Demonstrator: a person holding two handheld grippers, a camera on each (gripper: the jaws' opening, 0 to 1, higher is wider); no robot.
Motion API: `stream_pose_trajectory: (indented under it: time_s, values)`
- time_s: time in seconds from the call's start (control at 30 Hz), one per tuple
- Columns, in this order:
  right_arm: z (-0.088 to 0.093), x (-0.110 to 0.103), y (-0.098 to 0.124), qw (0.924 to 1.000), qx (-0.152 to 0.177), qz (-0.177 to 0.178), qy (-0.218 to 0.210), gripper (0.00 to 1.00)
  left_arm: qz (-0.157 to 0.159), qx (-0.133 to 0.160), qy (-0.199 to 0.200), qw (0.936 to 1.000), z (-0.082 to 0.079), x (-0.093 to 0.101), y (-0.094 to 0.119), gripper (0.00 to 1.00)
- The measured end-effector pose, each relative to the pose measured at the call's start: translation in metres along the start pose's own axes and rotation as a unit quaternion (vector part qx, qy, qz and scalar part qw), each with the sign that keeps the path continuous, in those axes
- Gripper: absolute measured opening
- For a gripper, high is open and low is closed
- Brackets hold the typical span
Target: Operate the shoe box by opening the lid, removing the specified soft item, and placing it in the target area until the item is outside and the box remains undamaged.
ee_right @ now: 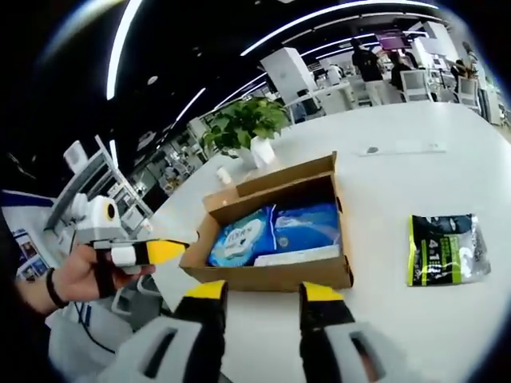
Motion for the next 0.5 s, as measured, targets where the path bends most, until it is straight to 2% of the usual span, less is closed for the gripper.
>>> stream_pose_trajectory:
  time_s: [0.17, 0.5]
  values:
    - [-0.006, -0.011, -0.016, 0.9998, -0.008, -0.012, 0.011, 0.31, -0.002, 0.0, 0.004, 1.0, 0.001, -0.006, 0.004, 0.19]
    - [-0.013, -0.018, -0.048, 0.9996, -0.019, -0.02, 0.005, 0.31, -0.004, 0.006, 0.002, 1.0, -0.002, -0.016, 0.011, 0.2]
Point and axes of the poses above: the point that each gripper's makers call its tool centre point, and the gripper's own axes: y roughly backward along the fingers, x roughly to its right, z roughly out of its underside, the point moved 3 cm from there along y, roughly backward along the fingers
